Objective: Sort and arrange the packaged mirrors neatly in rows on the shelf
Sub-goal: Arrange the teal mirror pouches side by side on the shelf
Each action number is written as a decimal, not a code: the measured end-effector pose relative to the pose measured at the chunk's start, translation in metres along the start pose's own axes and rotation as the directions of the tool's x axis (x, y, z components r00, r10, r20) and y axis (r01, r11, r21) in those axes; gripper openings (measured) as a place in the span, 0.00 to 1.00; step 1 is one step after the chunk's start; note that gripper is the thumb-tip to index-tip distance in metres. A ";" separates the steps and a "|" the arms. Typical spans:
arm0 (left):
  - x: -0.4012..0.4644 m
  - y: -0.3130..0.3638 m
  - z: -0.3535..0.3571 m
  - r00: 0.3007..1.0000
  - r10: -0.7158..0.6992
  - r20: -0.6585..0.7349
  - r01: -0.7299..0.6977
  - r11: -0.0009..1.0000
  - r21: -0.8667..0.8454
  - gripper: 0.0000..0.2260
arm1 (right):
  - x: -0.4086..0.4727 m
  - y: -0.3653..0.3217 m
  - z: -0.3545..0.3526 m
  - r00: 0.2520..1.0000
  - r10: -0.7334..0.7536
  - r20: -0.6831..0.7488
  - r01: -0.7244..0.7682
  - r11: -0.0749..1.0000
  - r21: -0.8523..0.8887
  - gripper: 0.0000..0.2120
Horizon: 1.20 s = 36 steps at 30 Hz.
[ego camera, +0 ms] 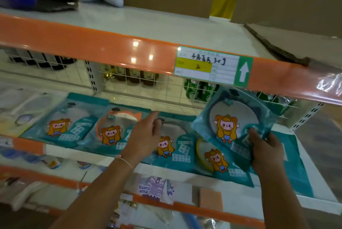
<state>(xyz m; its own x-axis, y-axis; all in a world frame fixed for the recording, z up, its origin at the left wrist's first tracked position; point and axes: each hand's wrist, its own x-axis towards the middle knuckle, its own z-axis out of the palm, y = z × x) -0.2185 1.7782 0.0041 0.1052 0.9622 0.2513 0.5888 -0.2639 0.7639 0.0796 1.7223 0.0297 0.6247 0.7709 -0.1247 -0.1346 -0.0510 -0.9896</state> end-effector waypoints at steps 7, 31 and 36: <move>-0.006 -0.076 -0.028 0.982 0.124 0.145 -0.159 0.953 0.259 0.20 | -0.018 0.032 0.049 0.995 0.093 0.040 -0.087 0.988 -0.124 0.04; -0.031 -0.110 0.000 0.951 0.240 0.196 -0.310 0.751 0.583 0.27 | -0.028 0.080 0.132 0.973 -0.030 0.230 0.208 0.552 -0.807 0.12; -0.035 -0.110 0.000 0.943 0.276 0.187 -0.334 0.777 0.534 0.27 | -0.033 0.089 0.135 0.974 -0.043 0.223 0.216 0.478 -0.852 0.18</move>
<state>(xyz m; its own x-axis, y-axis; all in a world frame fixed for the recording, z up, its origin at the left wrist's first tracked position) -0.2870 1.7735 -0.0887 0.4119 0.8467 0.3367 0.8504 -0.4899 0.1917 -0.0569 1.7776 -0.0445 0.4429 0.8944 -0.0627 0.7255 -0.3986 -0.5610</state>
